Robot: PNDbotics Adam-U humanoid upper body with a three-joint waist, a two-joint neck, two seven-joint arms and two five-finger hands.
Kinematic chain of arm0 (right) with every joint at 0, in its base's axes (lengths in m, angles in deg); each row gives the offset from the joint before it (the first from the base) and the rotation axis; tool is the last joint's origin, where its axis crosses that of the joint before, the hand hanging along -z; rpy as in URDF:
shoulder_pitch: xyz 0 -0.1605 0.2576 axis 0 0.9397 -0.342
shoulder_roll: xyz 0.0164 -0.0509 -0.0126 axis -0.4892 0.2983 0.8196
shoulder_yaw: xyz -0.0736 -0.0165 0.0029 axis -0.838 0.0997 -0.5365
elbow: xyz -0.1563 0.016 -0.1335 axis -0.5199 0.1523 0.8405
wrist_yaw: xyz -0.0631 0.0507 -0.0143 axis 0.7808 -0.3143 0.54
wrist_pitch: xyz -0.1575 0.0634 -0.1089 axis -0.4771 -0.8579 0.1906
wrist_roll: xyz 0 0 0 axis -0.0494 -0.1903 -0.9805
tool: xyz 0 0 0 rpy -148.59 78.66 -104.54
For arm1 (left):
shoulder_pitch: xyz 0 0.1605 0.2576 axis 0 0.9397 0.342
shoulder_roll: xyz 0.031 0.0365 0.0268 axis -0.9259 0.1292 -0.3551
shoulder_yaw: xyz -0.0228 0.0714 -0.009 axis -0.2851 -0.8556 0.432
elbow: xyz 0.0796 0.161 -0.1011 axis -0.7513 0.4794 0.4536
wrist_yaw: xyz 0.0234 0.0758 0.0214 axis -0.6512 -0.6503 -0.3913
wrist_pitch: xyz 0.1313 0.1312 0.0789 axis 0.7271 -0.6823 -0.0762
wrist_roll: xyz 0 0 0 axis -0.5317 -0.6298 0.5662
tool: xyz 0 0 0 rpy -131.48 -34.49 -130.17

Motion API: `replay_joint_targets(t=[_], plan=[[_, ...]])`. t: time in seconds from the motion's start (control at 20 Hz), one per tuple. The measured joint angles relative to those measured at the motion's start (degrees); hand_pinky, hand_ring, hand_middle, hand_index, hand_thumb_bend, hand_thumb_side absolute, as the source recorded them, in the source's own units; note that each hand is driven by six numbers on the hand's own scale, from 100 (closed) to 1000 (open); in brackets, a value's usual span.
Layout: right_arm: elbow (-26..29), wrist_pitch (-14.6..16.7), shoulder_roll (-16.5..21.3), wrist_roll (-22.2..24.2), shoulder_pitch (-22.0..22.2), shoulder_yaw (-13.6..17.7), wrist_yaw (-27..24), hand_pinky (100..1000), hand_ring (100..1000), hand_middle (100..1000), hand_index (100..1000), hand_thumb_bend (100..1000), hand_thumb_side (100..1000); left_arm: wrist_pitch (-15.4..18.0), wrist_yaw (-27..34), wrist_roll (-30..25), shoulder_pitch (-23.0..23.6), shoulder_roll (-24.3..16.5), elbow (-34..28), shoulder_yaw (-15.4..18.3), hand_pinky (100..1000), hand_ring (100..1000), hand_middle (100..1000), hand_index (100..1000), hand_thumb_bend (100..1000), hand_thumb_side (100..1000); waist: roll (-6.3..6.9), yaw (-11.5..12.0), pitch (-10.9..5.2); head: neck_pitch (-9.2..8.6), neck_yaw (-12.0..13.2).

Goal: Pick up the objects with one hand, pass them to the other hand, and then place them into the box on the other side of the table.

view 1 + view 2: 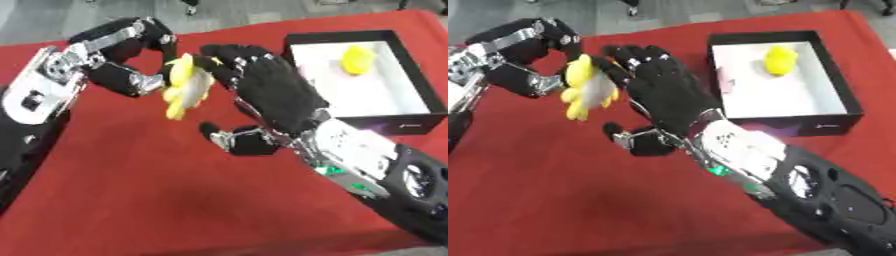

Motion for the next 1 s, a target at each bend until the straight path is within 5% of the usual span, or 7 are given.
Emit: replay_joint_targets(t=[1.0], plan=[[0.00, -1.66, 0.04, -0.34, -0.41, 0.34, 0.68, 739, 822, 862, 926, 428, 380, -1.19, 1.33, -1.19, 0.42, -0.43, -3.43, -2.30, 640, 370, 352, 468, 100, 274, 0.17, -0.01, -0.16, 0.00, 0.02]])
